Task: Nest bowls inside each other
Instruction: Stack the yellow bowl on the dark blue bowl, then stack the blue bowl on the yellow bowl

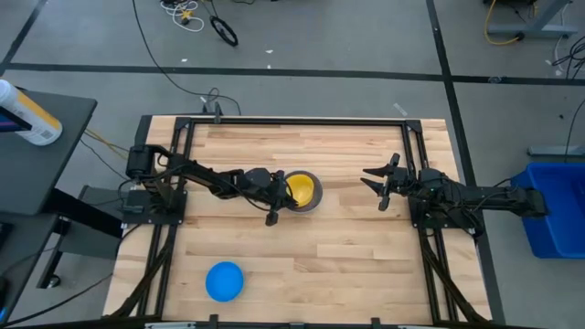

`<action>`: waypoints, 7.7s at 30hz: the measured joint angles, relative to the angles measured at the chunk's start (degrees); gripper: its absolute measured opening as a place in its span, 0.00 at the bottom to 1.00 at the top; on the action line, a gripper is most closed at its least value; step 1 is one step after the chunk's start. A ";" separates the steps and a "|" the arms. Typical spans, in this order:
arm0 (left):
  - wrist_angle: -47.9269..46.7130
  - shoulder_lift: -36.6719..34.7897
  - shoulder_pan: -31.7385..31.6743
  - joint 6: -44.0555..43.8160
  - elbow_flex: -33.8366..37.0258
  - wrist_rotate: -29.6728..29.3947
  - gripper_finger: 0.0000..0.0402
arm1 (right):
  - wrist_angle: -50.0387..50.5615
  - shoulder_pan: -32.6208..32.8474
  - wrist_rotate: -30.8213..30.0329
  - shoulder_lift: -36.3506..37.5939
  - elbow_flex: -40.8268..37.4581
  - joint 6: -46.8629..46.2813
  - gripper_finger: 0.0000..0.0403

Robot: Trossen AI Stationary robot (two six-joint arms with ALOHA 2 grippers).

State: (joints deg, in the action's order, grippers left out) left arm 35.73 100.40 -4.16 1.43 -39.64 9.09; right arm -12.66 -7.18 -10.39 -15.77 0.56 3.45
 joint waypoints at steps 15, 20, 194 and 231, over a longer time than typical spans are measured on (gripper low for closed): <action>8.34 0.02 0.20 -0.34 0.04 1.99 0.53 | 0.01 -0.01 0.02 0.00 0.00 0.01 0.37; 9.58 0.02 0.12 -2.28 0.02 -1.50 0.63 | 0.02 -0.02 0.02 0.00 0.00 -0.01 0.38; -28.74 -22.21 39.53 -19.05 4.13 -57.22 0.01 | 0.00 -0.02 0.01 -0.71 0.00 0.00 0.39; 13.29 -14.99 -5.33 7.00 9.76 -1.39 0.01 | 0.00 -0.02 0.02 -0.70 0.00 0.00 0.40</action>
State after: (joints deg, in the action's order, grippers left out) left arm 49.02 85.41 -9.50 8.43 -29.88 7.69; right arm -12.67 -7.20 -10.37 -16.47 0.56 3.45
